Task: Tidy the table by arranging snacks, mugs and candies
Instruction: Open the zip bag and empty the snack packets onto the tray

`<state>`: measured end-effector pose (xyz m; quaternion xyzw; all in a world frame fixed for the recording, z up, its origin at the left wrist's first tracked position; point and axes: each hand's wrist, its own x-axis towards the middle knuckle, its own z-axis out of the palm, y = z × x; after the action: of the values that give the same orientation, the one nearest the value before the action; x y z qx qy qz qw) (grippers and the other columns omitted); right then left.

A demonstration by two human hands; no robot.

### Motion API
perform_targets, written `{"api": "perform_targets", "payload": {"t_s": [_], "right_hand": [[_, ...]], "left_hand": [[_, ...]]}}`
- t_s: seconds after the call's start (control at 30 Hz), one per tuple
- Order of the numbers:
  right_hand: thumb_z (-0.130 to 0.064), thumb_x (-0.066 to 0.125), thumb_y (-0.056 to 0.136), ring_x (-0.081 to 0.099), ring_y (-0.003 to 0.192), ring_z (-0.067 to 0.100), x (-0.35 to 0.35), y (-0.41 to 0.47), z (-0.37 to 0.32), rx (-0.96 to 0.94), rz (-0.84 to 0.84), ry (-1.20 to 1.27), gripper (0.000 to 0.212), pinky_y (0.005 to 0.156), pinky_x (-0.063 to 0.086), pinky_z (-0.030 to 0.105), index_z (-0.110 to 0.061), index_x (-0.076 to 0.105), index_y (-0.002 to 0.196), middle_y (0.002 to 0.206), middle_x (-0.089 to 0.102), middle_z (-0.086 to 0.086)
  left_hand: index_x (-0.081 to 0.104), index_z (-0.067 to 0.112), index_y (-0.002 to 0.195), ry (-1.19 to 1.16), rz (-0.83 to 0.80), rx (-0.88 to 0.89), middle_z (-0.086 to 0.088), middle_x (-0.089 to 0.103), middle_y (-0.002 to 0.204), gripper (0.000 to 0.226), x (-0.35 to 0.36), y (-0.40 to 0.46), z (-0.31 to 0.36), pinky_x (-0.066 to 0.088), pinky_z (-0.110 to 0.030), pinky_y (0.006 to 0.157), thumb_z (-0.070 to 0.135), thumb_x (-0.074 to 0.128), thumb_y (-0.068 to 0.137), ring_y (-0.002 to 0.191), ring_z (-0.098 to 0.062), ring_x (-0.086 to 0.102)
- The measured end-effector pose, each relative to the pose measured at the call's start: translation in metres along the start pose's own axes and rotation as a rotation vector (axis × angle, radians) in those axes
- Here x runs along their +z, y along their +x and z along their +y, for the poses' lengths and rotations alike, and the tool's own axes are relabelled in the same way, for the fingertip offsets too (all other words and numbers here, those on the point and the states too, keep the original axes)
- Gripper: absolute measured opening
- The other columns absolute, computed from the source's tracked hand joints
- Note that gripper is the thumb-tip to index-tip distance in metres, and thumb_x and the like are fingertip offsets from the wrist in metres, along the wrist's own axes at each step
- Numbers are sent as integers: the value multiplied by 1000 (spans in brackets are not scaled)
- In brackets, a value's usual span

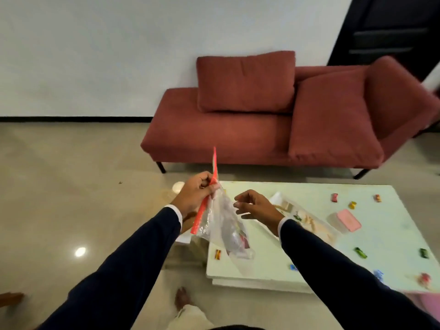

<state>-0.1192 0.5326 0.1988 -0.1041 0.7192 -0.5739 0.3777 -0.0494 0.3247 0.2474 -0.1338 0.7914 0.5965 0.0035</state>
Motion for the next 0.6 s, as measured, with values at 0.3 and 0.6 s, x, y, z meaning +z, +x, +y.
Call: {"api": "perform_targets", "payload": {"t_s": [0.3, 0.6], "right_hand": [[-29, 62, 97, 71, 99, 18, -57, -65, -5, -163, 270, 89, 13, 87, 61, 37, -28, 63, 110, 111, 68, -1], [-10, 62, 96, 72, 96, 11, -84, -68, -14, -203, 391, -32, 20, 87, 59, 26, -16, 69, 114, 106, 74, -3]], "left_hand": [[61, 15, 91, -67, -80, 52, -13, 70, 90, 7, 126, 4, 41, 60, -46, 81, 19, 66, 95, 88, -36, 69], [61, 4, 107, -318, -299, -188, -17, 73, 103, 23, 155, 35, 43, 59, -47, 88, 22, 46, 106, 95, -30, 74]]}}
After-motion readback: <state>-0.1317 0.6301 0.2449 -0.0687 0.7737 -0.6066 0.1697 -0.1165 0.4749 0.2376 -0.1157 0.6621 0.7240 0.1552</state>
